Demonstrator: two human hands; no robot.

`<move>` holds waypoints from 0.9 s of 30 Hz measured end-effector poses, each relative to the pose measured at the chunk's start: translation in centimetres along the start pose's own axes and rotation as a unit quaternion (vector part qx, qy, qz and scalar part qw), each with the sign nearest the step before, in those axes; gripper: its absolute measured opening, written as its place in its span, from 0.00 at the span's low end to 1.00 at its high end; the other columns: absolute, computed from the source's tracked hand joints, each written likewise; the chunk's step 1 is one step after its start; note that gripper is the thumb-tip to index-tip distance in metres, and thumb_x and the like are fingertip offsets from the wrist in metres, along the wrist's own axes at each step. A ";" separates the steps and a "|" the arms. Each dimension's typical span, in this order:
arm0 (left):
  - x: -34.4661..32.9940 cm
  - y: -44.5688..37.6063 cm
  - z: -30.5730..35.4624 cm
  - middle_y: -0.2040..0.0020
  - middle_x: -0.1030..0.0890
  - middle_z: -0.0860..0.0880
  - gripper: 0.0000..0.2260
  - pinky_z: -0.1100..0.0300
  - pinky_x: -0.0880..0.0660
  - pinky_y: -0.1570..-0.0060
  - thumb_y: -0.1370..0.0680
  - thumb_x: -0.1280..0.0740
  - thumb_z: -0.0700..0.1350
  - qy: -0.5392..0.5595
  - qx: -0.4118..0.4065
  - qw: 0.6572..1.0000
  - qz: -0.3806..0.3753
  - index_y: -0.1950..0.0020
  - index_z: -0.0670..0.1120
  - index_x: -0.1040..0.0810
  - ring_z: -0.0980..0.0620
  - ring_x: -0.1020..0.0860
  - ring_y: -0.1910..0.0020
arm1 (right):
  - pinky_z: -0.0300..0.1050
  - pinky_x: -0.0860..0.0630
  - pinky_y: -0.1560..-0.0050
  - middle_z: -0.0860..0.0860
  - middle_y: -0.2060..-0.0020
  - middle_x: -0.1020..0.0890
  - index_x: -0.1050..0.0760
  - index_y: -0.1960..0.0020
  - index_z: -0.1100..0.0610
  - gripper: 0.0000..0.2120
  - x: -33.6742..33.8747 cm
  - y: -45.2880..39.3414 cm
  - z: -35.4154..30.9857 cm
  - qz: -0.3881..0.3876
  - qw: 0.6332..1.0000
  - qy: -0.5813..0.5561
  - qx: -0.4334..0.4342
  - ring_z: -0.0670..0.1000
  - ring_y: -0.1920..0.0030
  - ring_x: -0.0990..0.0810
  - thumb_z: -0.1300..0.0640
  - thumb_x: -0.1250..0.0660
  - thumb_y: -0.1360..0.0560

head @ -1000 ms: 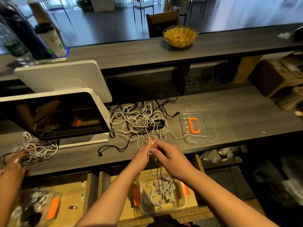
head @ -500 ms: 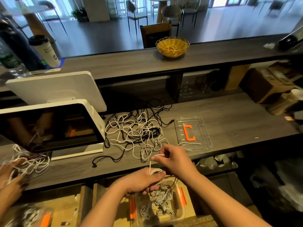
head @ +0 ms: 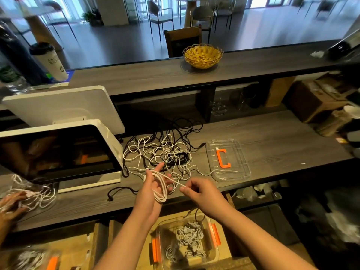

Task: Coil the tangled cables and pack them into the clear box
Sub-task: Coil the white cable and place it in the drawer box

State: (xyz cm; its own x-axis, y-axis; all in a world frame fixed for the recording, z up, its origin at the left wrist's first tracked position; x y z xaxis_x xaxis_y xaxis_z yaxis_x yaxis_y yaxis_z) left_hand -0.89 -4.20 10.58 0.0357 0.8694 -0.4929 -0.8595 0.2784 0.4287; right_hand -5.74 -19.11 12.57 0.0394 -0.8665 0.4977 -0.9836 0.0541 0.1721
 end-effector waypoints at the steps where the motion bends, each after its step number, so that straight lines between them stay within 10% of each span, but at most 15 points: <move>1: 0.1 -0.1 0.1 0.53 0.17 0.43 0.22 0.54 0.25 0.52 0.16 0.49 0.58 0.054 0.009 0.998 0.004 0.32 0.50 0.24 0.49 0.20 0.55 | 0.45 0.28 0.63 0.49 0.66 0.23 0.22 0.56 0.56 0.12 -0.2 0.0 0.0 -0.009 1.000 -0.001 -0.002 0.45 0.66 0.27 0.48 0.33 0.21; 5: 0.8 -0.6 0.3 0.53 0.17 0.44 0.21 0.53 0.24 0.47 0.15 0.49 0.58 0.197 0.027 0.979 0.042 0.31 0.50 0.25 0.49 0.17 0.55 | 0.46 0.26 0.61 0.48 0.66 0.22 0.22 0.56 0.55 0.11 -1.1 0.1 -0.2 -0.045 0.999 0.008 -0.001 0.44 0.66 0.26 0.48 0.33 0.21; 15: 4.7 -2.3 0.2 0.73 0.32 0.53 0.20 0.67 0.39 0.78 0.14 0.49 0.56 0.263 0.045 0.946 0.182 0.32 0.47 0.26 0.59 0.36 0.78 | 0.45 0.28 0.60 0.45 0.67 0.24 0.22 0.54 0.54 0.09 -2.0 0.7 0.8 -0.103 0.994 0.035 -0.023 0.42 0.67 0.28 0.49 0.34 0.21; 21: 6.9 -3.1 0.8 0.73 0.36 0.54 0.20 0.66 0.44 0.81 0.15 0.48 0.59 0.152 0.007 0.958 0.243 0.37 0.49 0.24 0.59 0.41 0.80 | 0.38 0.29 0.66 0.45 0.66 0.24 0.22 0.53 0.56 0.09 -1.7 0.7 1.0 -0.109 0.993 0.022 -0.026 0.38 0.71 0.27 0.50 0.34 0.20; 27: 4.6 -2.2 0.5 0.66 0.34 0.50 0.22 0.61 0.39 0.71 0.15 0.49 0.59 -0.242 -0.044 0.948 0.202 0.40 0.50 0.20 0.55 0.37 0.70 | 0.45 0.27 0.63 0.47 0.65 0.23 0.21 0.52 0.55 0.08 -2.0 1.2 0.3 -0.111 0.993 -0.033 -0.012 0.42 0.68 0.27 0.52 0.34 0.21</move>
State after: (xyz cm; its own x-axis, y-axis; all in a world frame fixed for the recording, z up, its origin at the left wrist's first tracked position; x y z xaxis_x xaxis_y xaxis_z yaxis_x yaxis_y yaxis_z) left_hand 1.38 -0.57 7.75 -0.0948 0.9892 0.1116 -0.8914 -0.1342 0.4328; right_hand -7.02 -17.52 11.51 0.2419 -0.8890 0.3889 -0.9478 -0.1307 0.2908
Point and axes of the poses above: each hand's wrist, its own y-axis away from the middle knuckle, its own x-axis out of the back of the hand, z = x × y, the point moved 6 cm from there along -y, towards the middle knuckle
